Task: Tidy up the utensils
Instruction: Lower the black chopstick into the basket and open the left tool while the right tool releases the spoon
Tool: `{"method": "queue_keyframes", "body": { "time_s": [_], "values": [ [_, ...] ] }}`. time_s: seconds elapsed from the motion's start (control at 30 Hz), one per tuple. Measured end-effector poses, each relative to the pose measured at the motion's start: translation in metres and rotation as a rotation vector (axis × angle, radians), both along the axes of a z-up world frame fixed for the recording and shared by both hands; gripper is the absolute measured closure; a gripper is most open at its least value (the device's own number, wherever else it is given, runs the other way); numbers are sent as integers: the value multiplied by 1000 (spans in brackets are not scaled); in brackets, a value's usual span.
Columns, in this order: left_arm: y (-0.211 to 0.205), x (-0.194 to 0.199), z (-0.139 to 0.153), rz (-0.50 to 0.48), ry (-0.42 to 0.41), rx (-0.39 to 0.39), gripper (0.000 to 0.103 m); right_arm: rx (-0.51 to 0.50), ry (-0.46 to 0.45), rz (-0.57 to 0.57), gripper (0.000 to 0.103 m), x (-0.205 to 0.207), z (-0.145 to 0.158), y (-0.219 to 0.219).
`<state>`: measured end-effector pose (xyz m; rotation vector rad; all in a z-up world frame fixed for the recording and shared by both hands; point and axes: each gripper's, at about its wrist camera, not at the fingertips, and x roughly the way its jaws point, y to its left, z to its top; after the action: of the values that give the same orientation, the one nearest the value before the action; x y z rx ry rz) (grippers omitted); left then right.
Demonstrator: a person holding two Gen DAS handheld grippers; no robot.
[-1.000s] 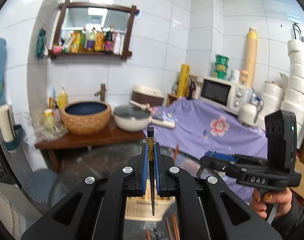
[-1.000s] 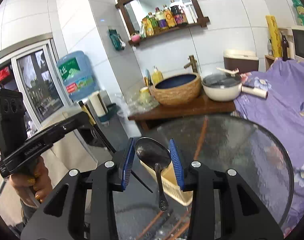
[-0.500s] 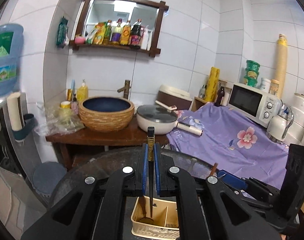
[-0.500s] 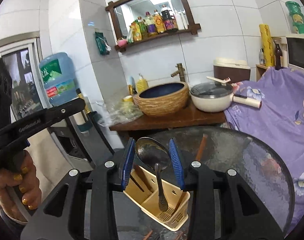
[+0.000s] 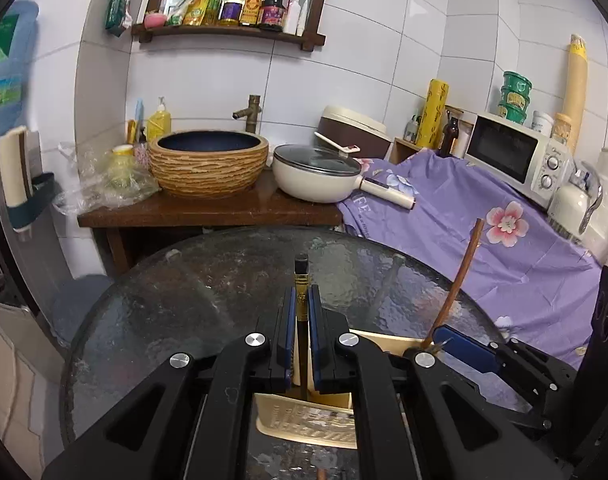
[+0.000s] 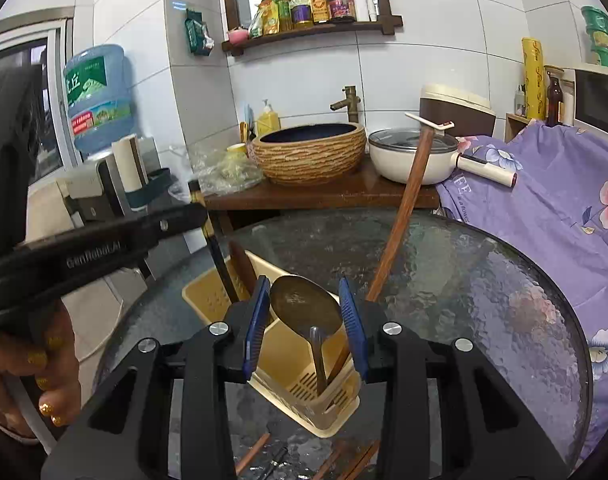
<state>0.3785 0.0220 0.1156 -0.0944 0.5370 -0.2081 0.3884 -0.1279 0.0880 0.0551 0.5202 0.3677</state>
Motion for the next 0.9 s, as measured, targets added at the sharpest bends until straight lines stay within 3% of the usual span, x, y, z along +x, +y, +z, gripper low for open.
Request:
{"method": "queue_keyframes", "body": {
  "time_s": [0.3, 0.37, 0.43, 0.5, 0.57, 0.63, 0.77, 0.9],
  "values": [
    [-2, -1, 1, -16, -5, 11, 96, -11, -6, -24, 65, 0, -8, -2],
    [-2, -1, 1, -30, 2, 5, 92, -7, 1, -23, 63, 1, -9, -2],
    [-2, -4, 1, -41, -1, 1, 69, -2, 0, -32, 55, -1, -9, -5],
    [-1, -10, 2, -39, -15, 5, 56, 2, -10, -41, 50, -5, -9, -9],
    [1, -20, 0, -22, -40, 29, 51, -2, -20, -49, 50, -13, -8, -12],
    [7, -29, -4, -3, -39, 34, 33, -7, -25, -45, 50, -26, -9, -15],
    [18, -49, -22, -9, -2, 15, 26, -26, 17, -29, 46, -48, -22, -20],
    [19, -67, -50, -5, 56, 57, 23, -66, 127, -25, 46, -64, -49, -24]
  ]
}}
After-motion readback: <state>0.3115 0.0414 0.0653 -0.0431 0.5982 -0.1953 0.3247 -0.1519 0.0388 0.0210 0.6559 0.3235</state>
